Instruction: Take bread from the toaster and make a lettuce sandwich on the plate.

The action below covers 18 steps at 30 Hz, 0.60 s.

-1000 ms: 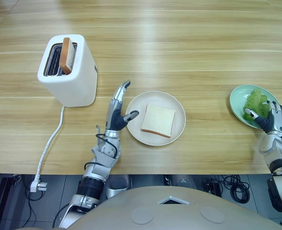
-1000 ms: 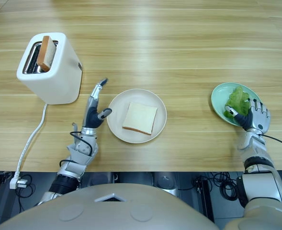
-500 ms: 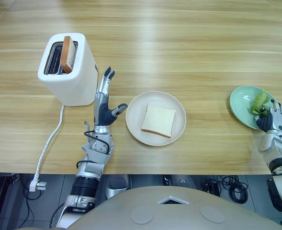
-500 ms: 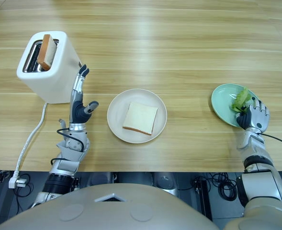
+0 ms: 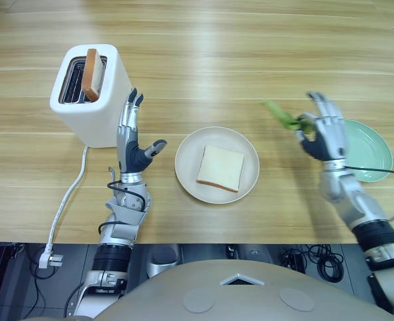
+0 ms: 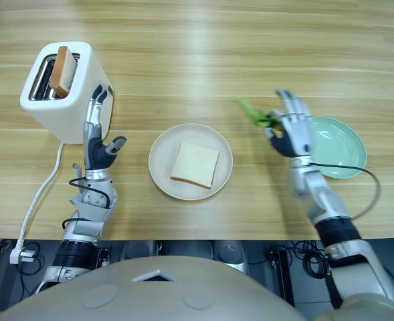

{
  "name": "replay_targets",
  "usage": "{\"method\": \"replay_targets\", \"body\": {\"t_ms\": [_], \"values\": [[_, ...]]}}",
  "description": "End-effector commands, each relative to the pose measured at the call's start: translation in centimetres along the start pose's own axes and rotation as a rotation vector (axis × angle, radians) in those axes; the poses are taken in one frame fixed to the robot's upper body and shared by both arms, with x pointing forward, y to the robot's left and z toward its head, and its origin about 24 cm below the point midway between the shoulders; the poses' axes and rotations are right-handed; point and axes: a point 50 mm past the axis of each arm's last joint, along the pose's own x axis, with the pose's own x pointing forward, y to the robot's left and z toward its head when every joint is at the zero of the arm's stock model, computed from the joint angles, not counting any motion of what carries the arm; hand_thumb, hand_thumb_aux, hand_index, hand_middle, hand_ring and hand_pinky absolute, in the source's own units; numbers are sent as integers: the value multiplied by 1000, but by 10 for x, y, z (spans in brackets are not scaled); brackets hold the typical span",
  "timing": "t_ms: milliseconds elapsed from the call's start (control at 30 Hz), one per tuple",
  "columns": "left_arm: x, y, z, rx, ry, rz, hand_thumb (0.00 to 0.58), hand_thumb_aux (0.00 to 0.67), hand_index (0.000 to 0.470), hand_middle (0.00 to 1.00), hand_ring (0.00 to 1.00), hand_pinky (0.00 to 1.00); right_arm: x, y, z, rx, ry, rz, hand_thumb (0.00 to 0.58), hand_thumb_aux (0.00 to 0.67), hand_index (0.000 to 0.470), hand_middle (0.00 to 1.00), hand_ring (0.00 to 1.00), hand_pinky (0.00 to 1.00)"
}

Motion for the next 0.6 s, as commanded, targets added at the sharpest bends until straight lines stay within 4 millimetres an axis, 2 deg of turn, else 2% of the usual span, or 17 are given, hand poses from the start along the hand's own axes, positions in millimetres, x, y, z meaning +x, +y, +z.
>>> {"method": "replay_targets", "body": {"t_ms": [33,133,233,467,600], "values": [[1,2,-4,33,12,12,0,0,0,0,0,0,8,27,36,66,-151,100,580,670,460,0,0,0],[7,9,-4,71,-11,41,0,0,0,0,0,0,1,47,55,91,-219,171,580,670,460,0,0,0],[15,21,-6,129,-30,91,0,0,0,0,0,0,-8,55,62,105,-236,201,580,670,460,0,0,0],[28,50,-16,253,-17,194,0,0,0,0,0,0,-19,45,60,84,-218,181,580,670,460,0,0,0],[36,78,-23,363,4,280,0,0,0,0,0,0,-23,38,47,33,-177,177,580,670,460,0,0,0]]}}
